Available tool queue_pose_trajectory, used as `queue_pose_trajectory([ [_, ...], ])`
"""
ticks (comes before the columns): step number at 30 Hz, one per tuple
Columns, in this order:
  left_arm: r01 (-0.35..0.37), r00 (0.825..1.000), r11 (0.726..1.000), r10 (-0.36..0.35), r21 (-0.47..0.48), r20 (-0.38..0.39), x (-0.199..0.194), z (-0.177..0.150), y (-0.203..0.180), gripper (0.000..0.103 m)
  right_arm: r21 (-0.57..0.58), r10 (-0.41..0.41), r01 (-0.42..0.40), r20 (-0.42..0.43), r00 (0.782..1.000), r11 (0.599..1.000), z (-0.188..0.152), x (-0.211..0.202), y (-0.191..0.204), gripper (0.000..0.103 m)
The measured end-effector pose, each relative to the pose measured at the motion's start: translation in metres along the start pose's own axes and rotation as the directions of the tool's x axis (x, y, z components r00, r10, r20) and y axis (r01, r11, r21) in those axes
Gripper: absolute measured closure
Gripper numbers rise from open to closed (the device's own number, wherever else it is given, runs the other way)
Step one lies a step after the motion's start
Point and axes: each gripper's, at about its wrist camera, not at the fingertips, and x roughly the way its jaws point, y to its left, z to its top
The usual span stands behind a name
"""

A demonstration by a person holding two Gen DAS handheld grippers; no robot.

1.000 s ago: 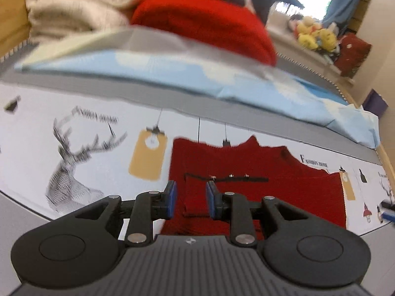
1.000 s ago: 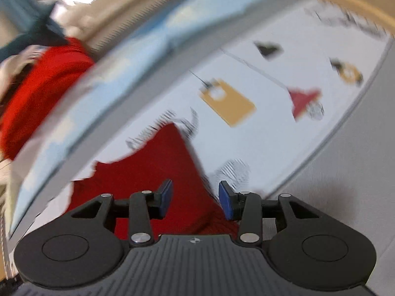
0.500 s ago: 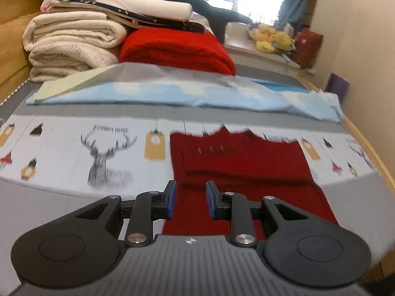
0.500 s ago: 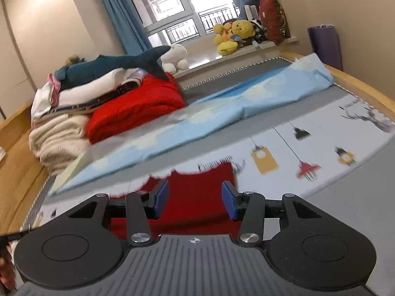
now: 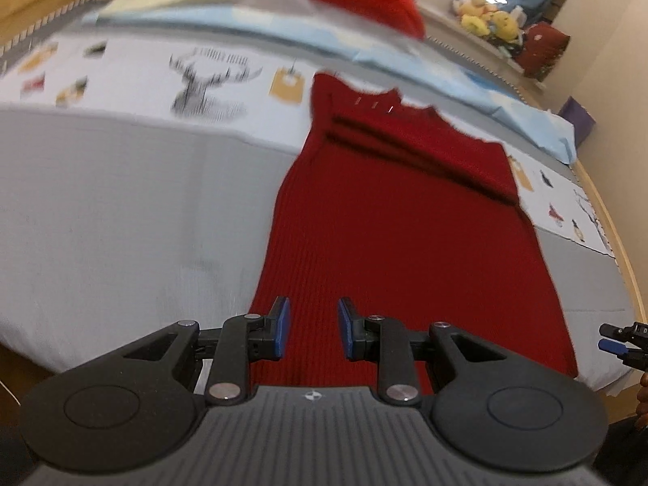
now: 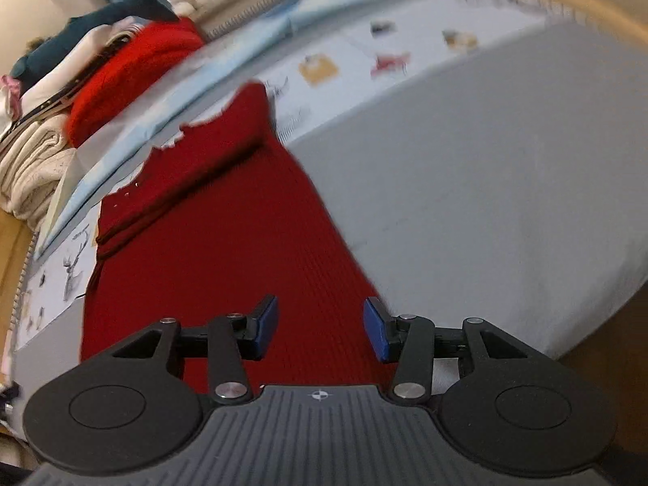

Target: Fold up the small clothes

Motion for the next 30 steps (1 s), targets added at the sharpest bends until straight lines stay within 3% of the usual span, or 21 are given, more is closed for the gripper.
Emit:
queue_pose_trajectory([
  [3,-0.060,0.992,0.997,0.053,-0.058,-0.115,0.032,-0.017,0.018,0.076,-0.006,-0.025,0.025,-0.025,0.999,1.000,-0.002,0.013,-0.002,0.055],
  [7,-0.055,0.993,0.996,0.048,-0.065,-0.107,0.039,-0.011,0.024,0.073,-0.007,-0.104,0.104,-0.064,0.992,0.995,-0.005,0.032,-0.007,0.055],
  [10,-0.085,0.986,0.993,0.072,-0.085,-0.150,0.049,-0.014,0.030,0.073,-0.032,-0.187,0.185,-0.100,0.977,0.982,-0.010,0.046,-0.008,0.055],
  [17,-0.130,0.971,0.989,0.112,-0.075,-0.210,0.065,-0.016,0.035,0.073,-0.062,-0.280,0.273,-0.169,0.945,0.960,-0.018,0.065,-0.011,0.055],
  [30,-0.155,0.963,0.987,0.142,-0.043,-0.231,0.087,-0.015,0.025,0.067,-0.131,-0.274,0.253,-0.181,0.945,0.958,-0.015,0.078,0.001,0.054],
])
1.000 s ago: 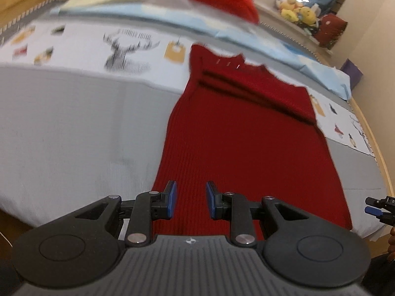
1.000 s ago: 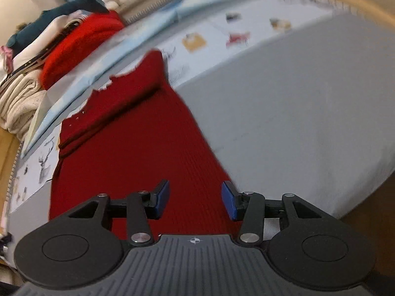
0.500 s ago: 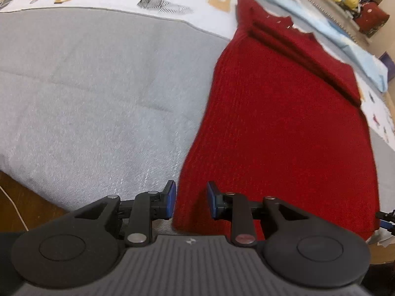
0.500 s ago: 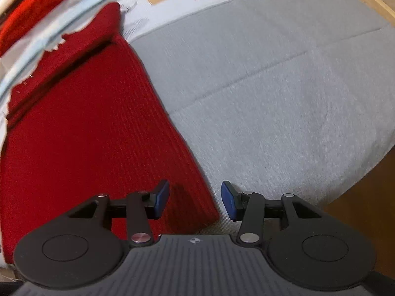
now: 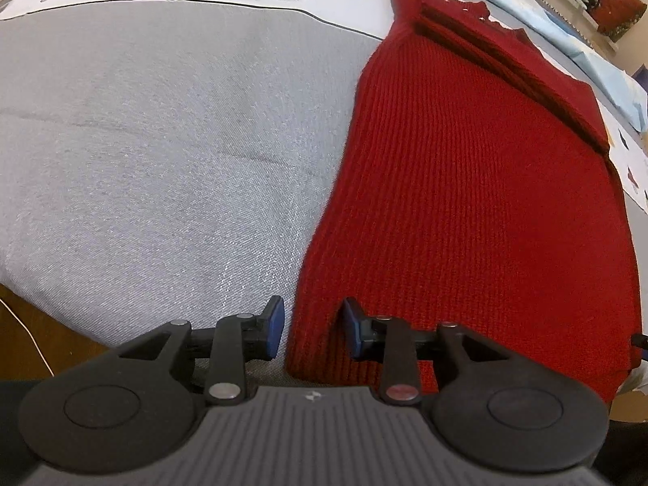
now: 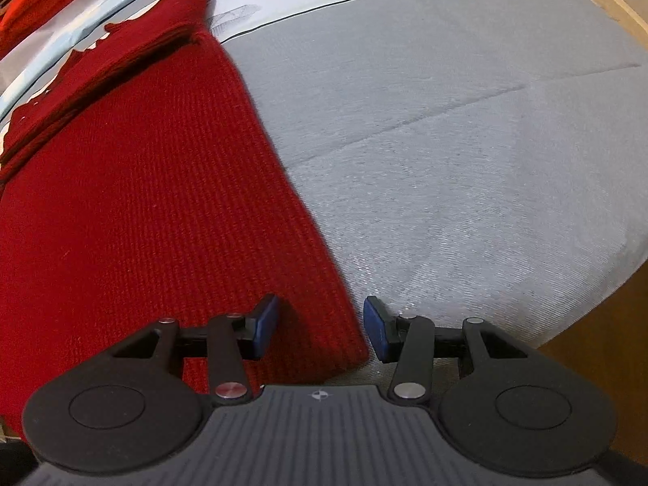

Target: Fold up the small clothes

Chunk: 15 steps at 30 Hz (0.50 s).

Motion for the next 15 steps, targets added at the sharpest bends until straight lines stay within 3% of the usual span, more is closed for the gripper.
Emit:
queue_pose_trajectory([
  [8,-0.006,1.000,1.000,0.006,0.015,0.007,0.0008,-0.0028,-0.0041,0.068,0.003,0.027,-0.027,-0.005,1.000,1.000,-0.0010,-0.0029,-0.0017,0.056],
  [13,0.016,1.000,1.000,-0.017,0.016,0.005,-0.0003,-0.0045,-0.0050,0.077,-0.001,0.037,-0.037,-0.007,0.999,0.999,-0.0010,-0.0030,-0.0036,0.070],
  [15,0.022,1.000,1.000,-0.022,0.012,0.003,-0.0007,-0.0044,-0.0030,0.077,0.005,0.043,-0.043,-0.005,0.999,0.999,-0.0015,-0.0047,-0.0044,0.081],
])
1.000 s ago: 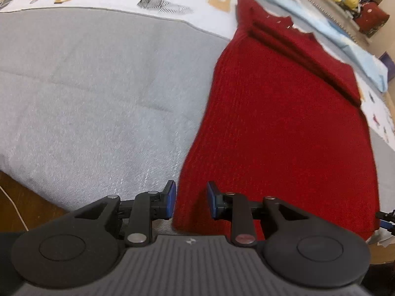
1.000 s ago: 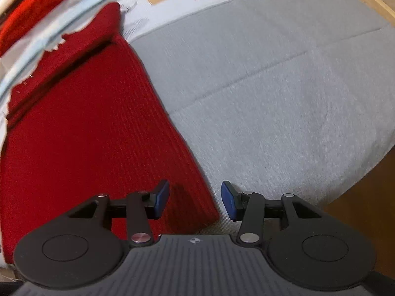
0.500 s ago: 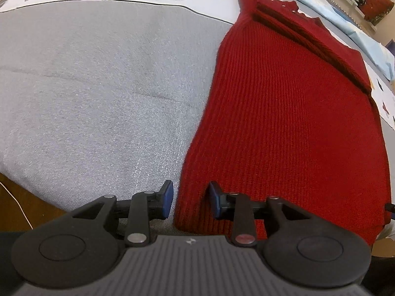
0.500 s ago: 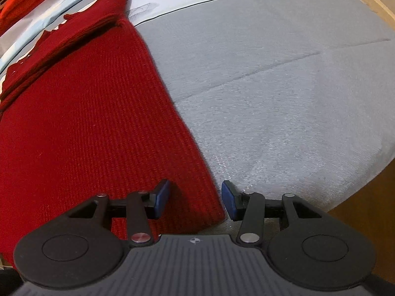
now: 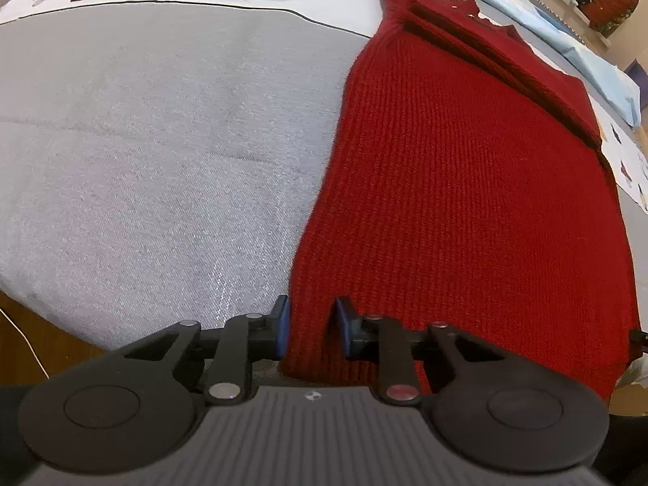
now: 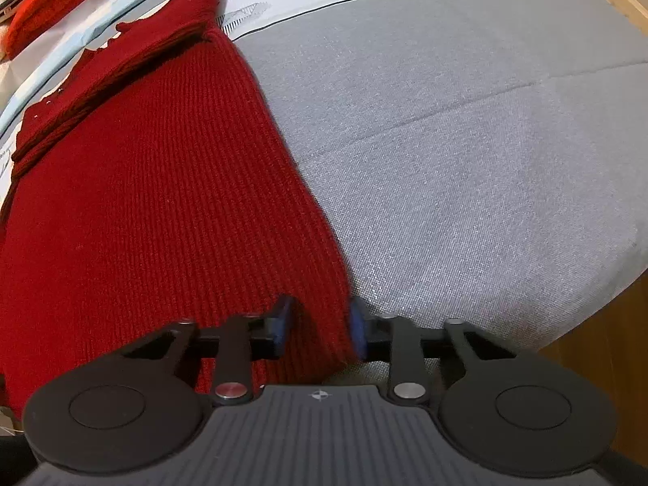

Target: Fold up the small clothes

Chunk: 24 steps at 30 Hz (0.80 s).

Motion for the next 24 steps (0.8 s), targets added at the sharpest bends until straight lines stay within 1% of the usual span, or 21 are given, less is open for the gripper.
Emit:
queue_pose_trajectory([
  [2,0.006,1.000,1.000,-0.006,-0.010,-0.003,0.000,0.000,0.002,0.077,0.004,0.013,-0.013,0.002,1.000,1.000,0.000,-0.002,0.000,0.084],
  [4,0.006,1.000,1.000,-0.006,-0.011,-0.004,0.000,0.000,0.002,0.077,0.001,0.013,-0.013,0.001,1.000,1.000,-0.001,-0.003,0.000,0.083],
  [6,0.001,1.000,1.000,-0.001,-0.002,-0.004,0.001,-0.001,-0.001,0.077,0.002,0.007,-0.007,-0.002,1.000,1.000,-0.002,-0.002,0.000,0.078],
  [8,-0.003,1.000,1.000,0.003,0.009,-0.002,0.002,-0.001,-0.003,0.077,-0.003,0.003,-0.003,-0.005,1.000,1.000,-0.002,-0.001,0.001,0.077],
  [10,-0.004,1.000,1.000,0.004,0.022,0.003,0.002,0.000,-0.004,0.081,-0.032,-0.005,0.005,-0.004,1.000,0.999,-0.004,-0.001,0.007,0.077],
  [11,0.004,1.000,1.000,-0.004,0.024,0.007,0.002,0.000,-0.005,0.090,-0.043,-0.008,0.008,-0.003,1.000,0.999,-0.004,-0.001,0.008,0.080],
  [12,0.007,1.000,1.000,-0.008,0.028,0.015,0.000,0.000,-0.005,0.091,-0.049,-0.010,0.010,-0.001,1.000,0.999,-0.004,-0.001,0.009,0.085],
  [14,0.012,1.000,0.999,-0.013,0.031,0.027,-0.004,-0.002,-0.006,0.092,-0.039,0.007,-0.006,0.015,1.000,0.999,-0.003,-0.004,0.009,0.091],
  [17,0.028,0.999,1.000,-0.028,0.002,0.029,-0.008,-0.003,-0.003,0.091,-0.005,0.071,-0.071,0.063,0.995,0.997,-0.002,-0.014,0.004,0.091],
  [18,0.033,0.999,0.999,-0.033,-0.011,0.024,-0.007,-0.004,-0.001,0.091,0.000,0.081,-0.081,0.068,0.994,0.997,-0.002,-0.015,0.003,0.091],
  [20,0.034,0.999,0.999,-0.034,-0.012,0.008,-0.005,-0.005,-0.001,0.089,-0.005,0.057,-0.057,0.049,0.997,0.998,-0.003,-0.010,0.002,0.089],
  [21,0.031,1.000,1.000,-0.031,0.003,-0.004,-0.003,-0.005,-0.002,0.087,-0.010,0.041,-0.041,0.028,0.999,0.999,-0.004,-0.007,0.002,0.085],
  [23,0.026,1.000,0.999,-0.025,0.037,-0.012,-0.001,-0.005,-0.005,0.086,-0.030,0.022,-0.022,-0.009,1.000,0.999,-0.007,0.000,0.004,0.083],
  [24,0.024,1.000,0.998,-0.024,0.053,-0.011,-0.001,-0.005,-0.006,0.086,-0.042,0.015,-0.016,-0.007,1.000,0.999,-0.008,0.000,0.007,0.083],
])
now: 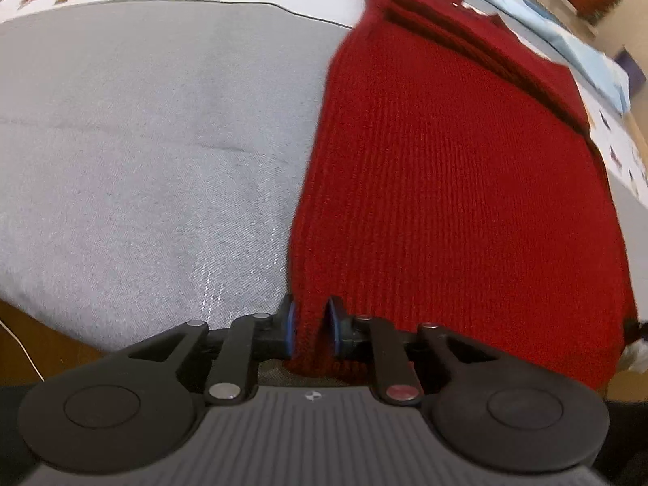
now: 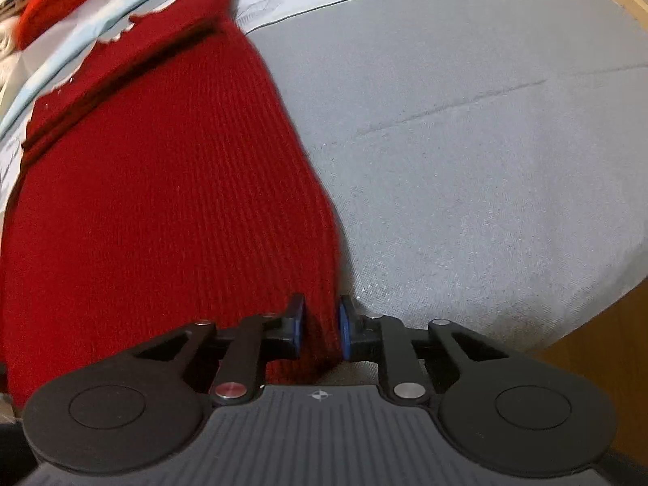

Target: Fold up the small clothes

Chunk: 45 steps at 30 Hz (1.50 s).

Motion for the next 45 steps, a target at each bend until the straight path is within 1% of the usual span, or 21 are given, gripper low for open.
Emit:
queue_pose_trajectory([
  [2,0.002,1.000,1.000,-0.002,0.017,0.009,-0.003,0.000,0.000,0.091,-0.020,-0.010,0.010,0.005,1.000,1.000,-0.001,-0.001,0.005,0.084],
  [3,0.007,1.000,1.000,-0.007,0.019,0.018,-0.005,0.001,0.000,0.092,-0.016,-0.008,0.008,0.014,1.000,1.000,-0.001,-0.002,0.006,0.090],
  [6,0.024,0.998,1.000,-0.025,0.017,0.057,-0.016,0.000,0.000,0.092,0.005,0.062,-0.063,0.090,0.994,0.998,-0.001,-0.017,0.005,0.092],
  [8,0.031,0.998,1.000,-0.031,0.003,0.055,-0.017,-0.001,0.002,0.092,0.009,0.082,-0.084,0.128,0.988,0.996,-0.001,-0.026,0.005,0.092],
  [9,0.024,0.999,1.000,-0.023,-0.008,0.043,-0.014,-0.001,0.003,0.091,0.014,0.072,-0.074,0.130,0.989,0.997,-0.002,-0.026,0.003,0.092],
  [11,0.013,1.000,1.000,-0.013,-0.012,0.017,-0.009,-0.003,0.004,0.091,0.042,0.029,-0.033,0.094,0.995,0.999,-0.009,-0.021,-0.001,0.090],
  [13,0.002,1.000,1.000,-0.002,0.018,0.003,-0.006,-0.004,0.000,0.089,0.064,0.020,-0.022,0.037,0.999,0.998,-0.011,-0.011,-0.005,0.089],
  [14,-0.007,1.000,0.999,0.006,0.031,0.006,-0.006,-0.005,-0.003,0.089,0.060,0.016,-0.018,0.032,0.999,0.998,-0.012,-0.009,-0.004,0.088],
  [17,-0.006,1.000,1.000,0.006,0.020,0.007,-0.008,-0.005,-0.001,0.089,0.026,0.001,-0.002,0.038,0.999,1.000,-0.013,-0.009,0.001,0.088],
  [22,-0.008,1.000,1.000,0.008,0.003,0.017,-0.008,-0.006,0.000,0.088,0.019,0.001,-0.001,0.039,0.999,1.000,-0.015,-0.010,0.001,0.088],
  [25,-0.020,1.000,1.000,0.020,0.020,0.016,-0.003,-0.003,-0.006,0.086,0.019,-0.003,0.003,0.037,0.999,1.000,-0.013,-0.011,0.000,0.086],
  [26,-0.024,1.000,0.999,0.023,0.026,0.015,-0.002,-0.003,-0.008,0.086,0.014,-0.009,0.008,0.034,0.999,1.000,-0.011,-0.008,0.000,0.083],
  [29,-0.028,0.999,0.999,0.028,0.039,0.017,-0.001,-0.003,-0.012,0.086,-0.023,-0.026,0.026,0.027,0.999,0.999,-0.012,-0.006,0.005,0.082],
  [30,-0.028,0.999,0.999,0.027,0.038,0.021,-0.001,-0.003,-0.013,0.089,-0.033,-0.029,0.030,0.028,0.999,0.999,-0.011,-0.005,0.007,0.080],
  [31,-0.028,0.999,0.999,0.027,0.035,0.033,-0.003,-0.004,-0.012,0.091,-0.040,-0.026,0.027,0.027,0.999,0.999,-0.012,-0.004,0.009,0.081],
  [33,-0.020,0.998,0.999,0.018,0.034,0.058,-0.007,-0.005,-0.011,0.092,-0.043,-0.021,0.023,0.030,0.999,0.999,-0.011,-0.004,0.010,0.089],
  [35,-0.015,0.996,0.999,0.011,0.047,0.087,-0.014,-0.007,-0.013,0.093,-0.038,-0.009,0.011,0.049,0.999,0.999,-0.009,-0.007,0.010,0.091],
  [37,0.002,0.992,0.998,-0.009,0.055,0.123,-0.025,-0.010,-0.013,0.093,-0.021,0.014,-0.012,0.089,0.996,1.000,-0.008,-0.015,0.008,0.091],
  [40,0.073,0.981,0.996,-0.079,0.040,0.175,-0.049,-0.009,-0.009,0.094,0.007,0.078,-0.080,0.173,0.982,0.997,-0.005,-0.037,0.006,0.092],
  [43,0.148,0.961,0.988,-0.154,0.045,0.231,-0.081,-0.005,-0.006,0.095,-0.010,0.118,-0.120,0.250,0.961,0.993,0.000,-0.068,0.007,0.093],
  [45,0.196,0.941,0.979,-0.203,0.051,0.270,-0.105,-0.004,-0.006,0.097,0.013,0.177,-0.189,0.288,0.941,0.982,0.002,-0.090,0.003,0.093],
])
